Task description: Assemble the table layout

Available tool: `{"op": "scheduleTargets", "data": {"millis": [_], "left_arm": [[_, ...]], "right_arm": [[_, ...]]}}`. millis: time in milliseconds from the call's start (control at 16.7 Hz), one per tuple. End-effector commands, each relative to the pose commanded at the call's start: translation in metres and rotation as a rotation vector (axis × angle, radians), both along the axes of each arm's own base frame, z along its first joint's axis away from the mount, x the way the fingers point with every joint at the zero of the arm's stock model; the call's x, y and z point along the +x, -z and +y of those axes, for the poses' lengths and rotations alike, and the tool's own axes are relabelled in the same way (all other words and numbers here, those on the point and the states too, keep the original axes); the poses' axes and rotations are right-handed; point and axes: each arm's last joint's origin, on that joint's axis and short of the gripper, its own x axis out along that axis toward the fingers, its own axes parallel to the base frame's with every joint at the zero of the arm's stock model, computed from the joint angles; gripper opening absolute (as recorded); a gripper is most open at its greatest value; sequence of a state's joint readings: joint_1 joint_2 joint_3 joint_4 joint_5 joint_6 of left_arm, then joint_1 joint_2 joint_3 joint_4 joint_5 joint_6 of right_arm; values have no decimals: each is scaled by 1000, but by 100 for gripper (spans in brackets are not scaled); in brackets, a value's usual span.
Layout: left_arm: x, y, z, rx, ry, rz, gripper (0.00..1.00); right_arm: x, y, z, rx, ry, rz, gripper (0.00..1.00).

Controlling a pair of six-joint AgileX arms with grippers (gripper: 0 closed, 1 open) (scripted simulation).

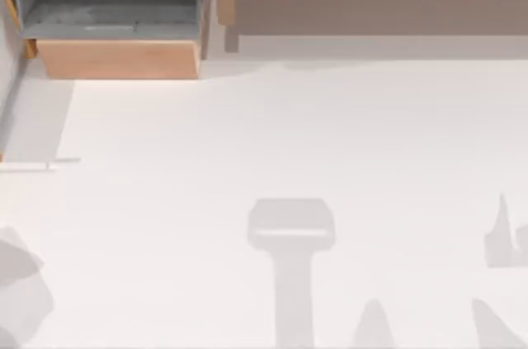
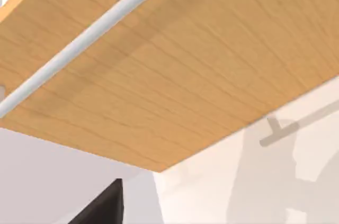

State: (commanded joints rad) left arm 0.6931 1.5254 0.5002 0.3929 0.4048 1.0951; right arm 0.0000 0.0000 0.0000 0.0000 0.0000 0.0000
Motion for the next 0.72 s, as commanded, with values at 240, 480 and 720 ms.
{"op": "scheduleTargets", "data": {"millis": [240,480,720], "left_arm": [[11,11,12,253,161,-182,100],[16,21,16,506,297,-329,100],[16,29,14,706,392,-430,100]], "right_arm": [[0,0,0,0,0,0,100],[0,0,0,0,0,0,100],[0,0,0,0,0,0,100]]}}
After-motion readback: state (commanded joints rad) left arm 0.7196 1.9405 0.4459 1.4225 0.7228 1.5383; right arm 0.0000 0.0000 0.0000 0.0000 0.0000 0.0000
